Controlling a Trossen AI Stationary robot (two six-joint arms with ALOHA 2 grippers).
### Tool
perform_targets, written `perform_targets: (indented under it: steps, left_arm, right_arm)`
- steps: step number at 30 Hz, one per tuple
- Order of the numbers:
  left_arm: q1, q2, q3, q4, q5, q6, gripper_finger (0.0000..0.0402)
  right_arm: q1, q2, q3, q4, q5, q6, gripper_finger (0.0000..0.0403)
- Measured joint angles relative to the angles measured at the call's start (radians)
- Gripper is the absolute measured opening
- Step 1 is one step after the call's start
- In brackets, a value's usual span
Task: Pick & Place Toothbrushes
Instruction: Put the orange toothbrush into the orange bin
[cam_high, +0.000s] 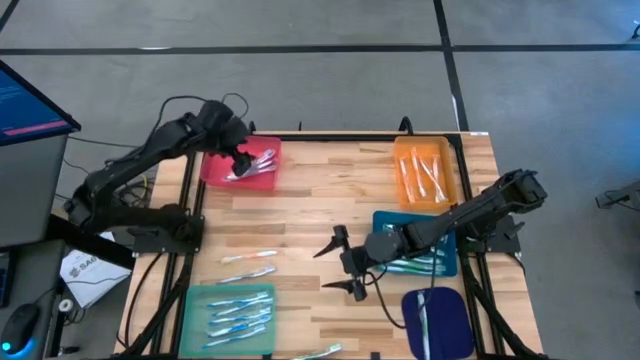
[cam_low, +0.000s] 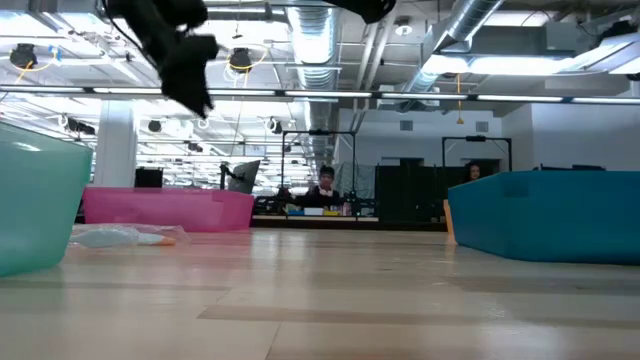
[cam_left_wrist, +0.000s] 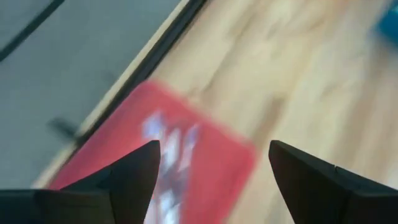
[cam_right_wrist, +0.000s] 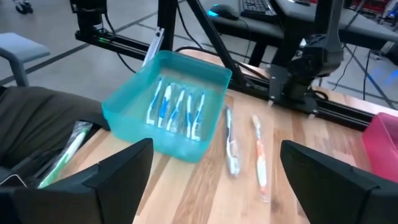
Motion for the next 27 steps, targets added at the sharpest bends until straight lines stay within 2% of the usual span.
perform_targets:
  steps: [4,16,27]
  left_arm:
    - [-0.083,-0.045,0.000,0.054,0.091,-0.084,0.0292]
    - [-0.388,-0.065,-0.009,0.072,0.095,-0.218,0.0290]
    - [-0.603,-0.064,-0.134,0.158,0.089,-0.340,0.0290]
  right_arm:
    - [-0.007,0.000,0.000,0.000,0.000,0.009,0.0346]
    - [0.003,0.000,0.000,-0.030,-0.007,0.103,0.0346]
    - [0.003,0.001,0.000,-0.028,-0.008,0.103,0.0346]
